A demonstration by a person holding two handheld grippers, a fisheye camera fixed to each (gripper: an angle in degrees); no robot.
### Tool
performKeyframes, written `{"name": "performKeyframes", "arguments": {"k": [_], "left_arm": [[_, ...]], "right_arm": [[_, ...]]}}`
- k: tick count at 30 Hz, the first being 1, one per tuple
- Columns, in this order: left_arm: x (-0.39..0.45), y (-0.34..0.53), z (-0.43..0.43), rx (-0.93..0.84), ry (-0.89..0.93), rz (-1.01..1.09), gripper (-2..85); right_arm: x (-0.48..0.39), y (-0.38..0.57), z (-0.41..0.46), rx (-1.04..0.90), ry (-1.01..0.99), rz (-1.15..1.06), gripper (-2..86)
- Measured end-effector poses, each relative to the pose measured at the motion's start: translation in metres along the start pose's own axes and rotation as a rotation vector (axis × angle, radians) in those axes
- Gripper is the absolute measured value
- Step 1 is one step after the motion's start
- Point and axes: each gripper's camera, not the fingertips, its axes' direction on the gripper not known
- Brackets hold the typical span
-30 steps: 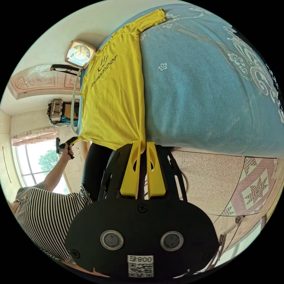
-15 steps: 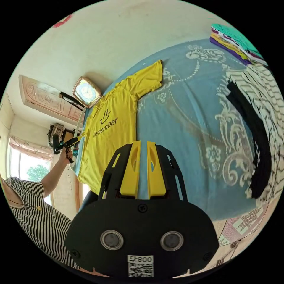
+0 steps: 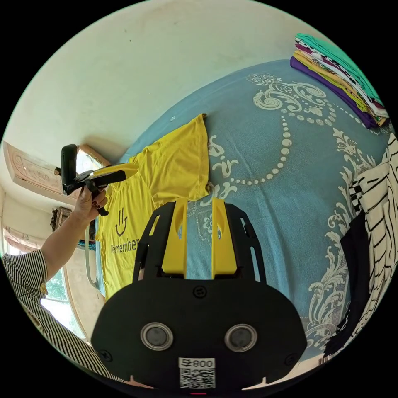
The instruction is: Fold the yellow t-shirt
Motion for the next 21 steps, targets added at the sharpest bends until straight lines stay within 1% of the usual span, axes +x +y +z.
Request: {"name": "performKeyframes", "arguments": {"k": [5,11,15,19,21], "left_arm": [[-0.031,-0.124,0.057,-0.101,-0.05,0.109,8.1],[-0.061,-0.234,0.116,-0.175,-0.082,0.187,8.3],[-0.076,-0.284,0.154,-0.214,-0.073,0.215,7.9],[-0.096,-0.321,0.195,-0.307,-0.138,0.23,5.0],[-0.104,-0.332,0.201,-0.31,-0.148,0.245,3.5]], "right_arm": [[0.0,-0.02,0.003,0.018,0.006,0.062,9.2],[-0.009,-0.045,0.018,-0.012,0.003,0.062,8.9],[-0.016,-0.058,0.027,-0.029,0.017,0.057,7.1],[-0.016,-0.065,0.027,-0.022,0.007,0.065,5.2],[-0.016,-0.069,0.027,-0.012,-0.011,0.064,3.6]]}}
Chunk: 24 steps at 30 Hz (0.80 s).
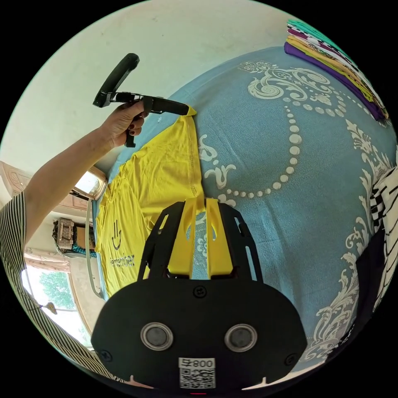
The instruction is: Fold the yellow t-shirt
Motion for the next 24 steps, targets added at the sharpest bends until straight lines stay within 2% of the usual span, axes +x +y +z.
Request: {"name": "performKeyframes", "arguments": {"k": [3,7,14,24], "left_arm": [[-0.019,-0.009,0.001,0.022,0.026,-0.001,2.1],[-0.046,-0.003,-0.016,0.147,0.075,-0.026,1.4],[-0.102,0.065,-0.053,0.347,0.147,-0.164,1.2],[-0.171,0.171,-0.036,0.32,0.168,-0.427,1.4]], "right_arm": [[-0.005,-0.007,0.0,-0.017,-0.006,-0.012,2.5],[-0.021,-0.011,-0.013,0.035,-0.002,-0.069,1.9],[-0.083,-0.002,-0.036,0.116,-0.116,-0.287,1.6],[-0.153,0.017,0.02,-0.06,-0.239,-0.444,1.5]]}}
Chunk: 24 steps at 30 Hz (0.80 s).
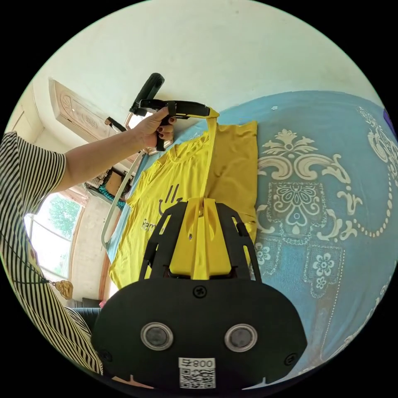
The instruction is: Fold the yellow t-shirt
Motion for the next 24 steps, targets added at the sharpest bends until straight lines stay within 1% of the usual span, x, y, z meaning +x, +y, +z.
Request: {"name": "performKeyframes", "arguments": {"k": [3,12,15,19,22,24], "left_arm": [[-0.02,0.009,0.007,-0.012,-0.019,-0.026,1.5],[-0.06,0.023,0.017,-0.014,0.006,-0.061,2.6],[-0.072,0.032,0.017,-0.021,-0.038,-0.099,3.2],[-0.079,0.047,0.0,0.08,-0.009,-0.152,4.6],[-0.068,0.04,-0.003,0.119,0.029,-0.083,6.0],[-0.061,0.029,0.004,0.093,0.006,-0.03,6.8]], "right_arm": [[-0.006,-0.004,0.016,-0.046,0.006,-0.007,1.6],[-0.022,-0.015,0.048,-0.133,0.021,-0.013,2.0],[-0.026,-0.019,0.058,-0.176,0.005,-0.01,2.3],[-0.032,-0.022,0.052,-0.168,0.008,0.003,2.7],[-0.031,-0.023,0.029,-0.12,0.036,0.024,3.4],[-0.029,-0.025,0.01,-0.071,0.099,0.038,4.7]]}}
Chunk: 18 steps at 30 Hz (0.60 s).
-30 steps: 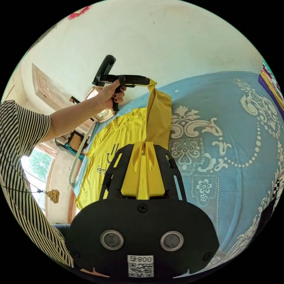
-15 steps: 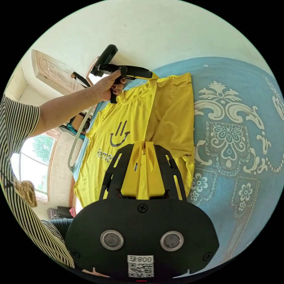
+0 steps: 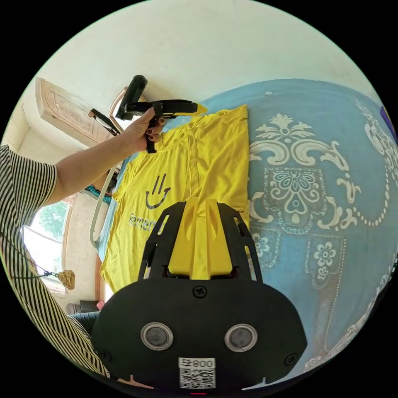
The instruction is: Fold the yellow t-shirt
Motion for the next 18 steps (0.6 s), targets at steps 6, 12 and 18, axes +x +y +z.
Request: {"name": "performKeyframes", "arguments": {"k": [6,12,18], "left_arm": [[0.001,-0.03,0.03,-0.056,-0.007,0.033,6.6],[0.014,-0.033,0.046,-0.161,-0.092,0.073,1.9],[0.035,-0.032,0.025,-0.079,-0.058,0.126,0.7]], "right_arm": [[0.001,-0.008,-0.001,-0.048,0.173,-0.01,5.4],[-0.012,-0.012,0.002,-0.05,0.244,-0.041,1.1],[-0.015,-0.011,-0.02,0.016,0.274,-0.001,0.2]]}}
